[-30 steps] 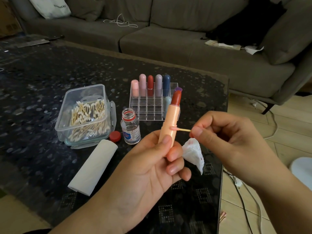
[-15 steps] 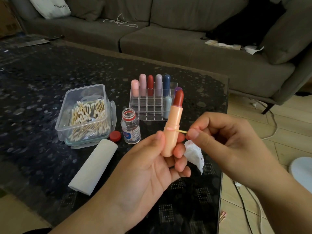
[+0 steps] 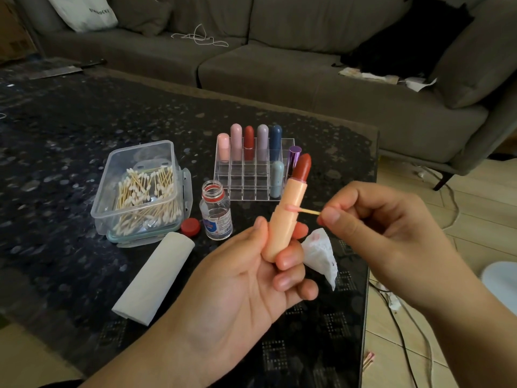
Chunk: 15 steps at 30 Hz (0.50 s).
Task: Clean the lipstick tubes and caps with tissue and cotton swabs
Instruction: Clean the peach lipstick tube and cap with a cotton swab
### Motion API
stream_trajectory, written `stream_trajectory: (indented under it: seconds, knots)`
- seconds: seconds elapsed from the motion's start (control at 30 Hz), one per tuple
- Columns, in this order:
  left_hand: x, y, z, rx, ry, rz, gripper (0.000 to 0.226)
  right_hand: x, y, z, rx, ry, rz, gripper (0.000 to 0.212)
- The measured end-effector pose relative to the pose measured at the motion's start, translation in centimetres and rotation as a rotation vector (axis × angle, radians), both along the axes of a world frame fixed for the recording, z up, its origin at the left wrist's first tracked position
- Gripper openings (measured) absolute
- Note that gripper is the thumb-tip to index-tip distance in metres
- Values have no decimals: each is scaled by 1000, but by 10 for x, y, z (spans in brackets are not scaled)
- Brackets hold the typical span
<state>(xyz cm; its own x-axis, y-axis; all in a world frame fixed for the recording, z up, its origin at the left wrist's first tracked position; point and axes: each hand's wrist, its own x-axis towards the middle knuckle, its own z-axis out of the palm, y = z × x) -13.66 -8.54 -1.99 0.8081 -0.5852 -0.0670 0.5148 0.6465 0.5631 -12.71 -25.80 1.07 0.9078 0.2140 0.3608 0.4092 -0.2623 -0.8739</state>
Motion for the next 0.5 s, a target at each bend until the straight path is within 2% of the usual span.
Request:
stream_trajectory:
  seconds: [0.1, 0.27, 0.5]
  knots:
    - [1, 1, -1, -56, -35, -52, 25, -2, 2, -1, -14, 11, 34, 23]
    - [0, 1, -3, -36, -43, -13, 10, 1, -2, 1, -15, 4, -13, 23]
    - [6, 1, -12, -70, -82, -15, 28, 0, -2, 1, -13, 9, 8, 22]
